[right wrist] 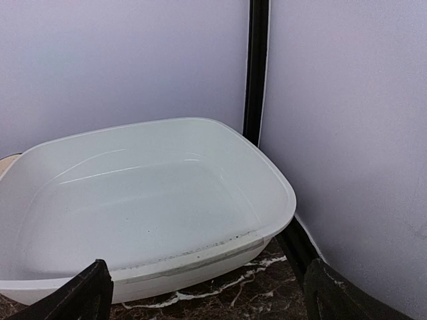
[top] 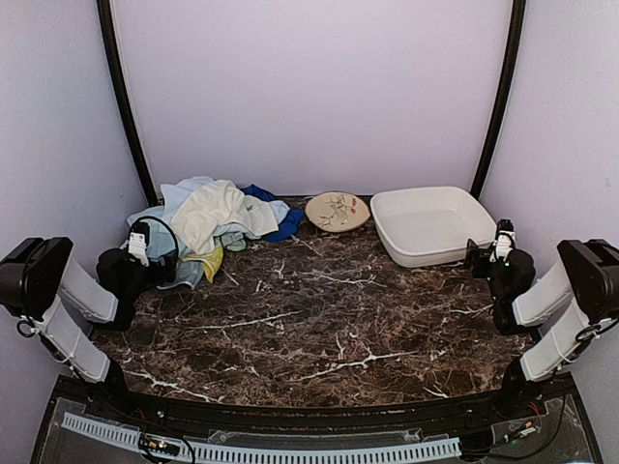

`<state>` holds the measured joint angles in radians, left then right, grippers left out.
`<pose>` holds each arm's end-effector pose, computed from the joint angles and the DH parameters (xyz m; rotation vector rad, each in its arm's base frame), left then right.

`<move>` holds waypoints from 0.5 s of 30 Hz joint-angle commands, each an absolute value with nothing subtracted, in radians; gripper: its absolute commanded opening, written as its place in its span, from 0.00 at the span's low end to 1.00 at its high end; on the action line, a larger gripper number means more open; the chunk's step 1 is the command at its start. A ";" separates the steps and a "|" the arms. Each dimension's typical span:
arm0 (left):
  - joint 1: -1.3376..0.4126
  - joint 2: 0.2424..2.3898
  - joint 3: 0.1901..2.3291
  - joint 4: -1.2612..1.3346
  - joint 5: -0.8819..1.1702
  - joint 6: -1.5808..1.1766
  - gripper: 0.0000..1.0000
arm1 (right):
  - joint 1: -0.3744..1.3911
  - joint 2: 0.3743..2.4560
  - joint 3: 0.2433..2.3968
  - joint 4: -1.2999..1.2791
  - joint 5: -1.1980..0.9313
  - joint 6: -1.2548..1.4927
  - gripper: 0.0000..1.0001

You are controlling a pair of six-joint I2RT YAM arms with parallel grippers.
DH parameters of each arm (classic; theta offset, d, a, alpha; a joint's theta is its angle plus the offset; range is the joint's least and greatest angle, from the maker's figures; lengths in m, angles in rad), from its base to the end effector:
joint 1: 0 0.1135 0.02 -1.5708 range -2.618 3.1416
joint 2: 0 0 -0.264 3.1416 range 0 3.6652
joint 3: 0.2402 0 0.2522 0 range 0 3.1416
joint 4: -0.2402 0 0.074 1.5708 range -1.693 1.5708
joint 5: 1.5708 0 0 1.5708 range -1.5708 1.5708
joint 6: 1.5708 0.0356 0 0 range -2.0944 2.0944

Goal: Roll the towels
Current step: Pick up the towel from the towel pile.

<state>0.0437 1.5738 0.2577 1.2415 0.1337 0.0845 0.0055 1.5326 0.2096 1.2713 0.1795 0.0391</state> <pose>0.2495 0.0062 0.1474 0.1355 1.6392 -0.0121 0.2371 -0.0051 0.1489 0.1653 1.6144 -0.1112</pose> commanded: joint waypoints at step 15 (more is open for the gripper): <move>0.049 1.480 0.790 0.237 0.245 0.157 0.99 | -0.006 1.195 0.378 0.730 0.322 0.235 1.00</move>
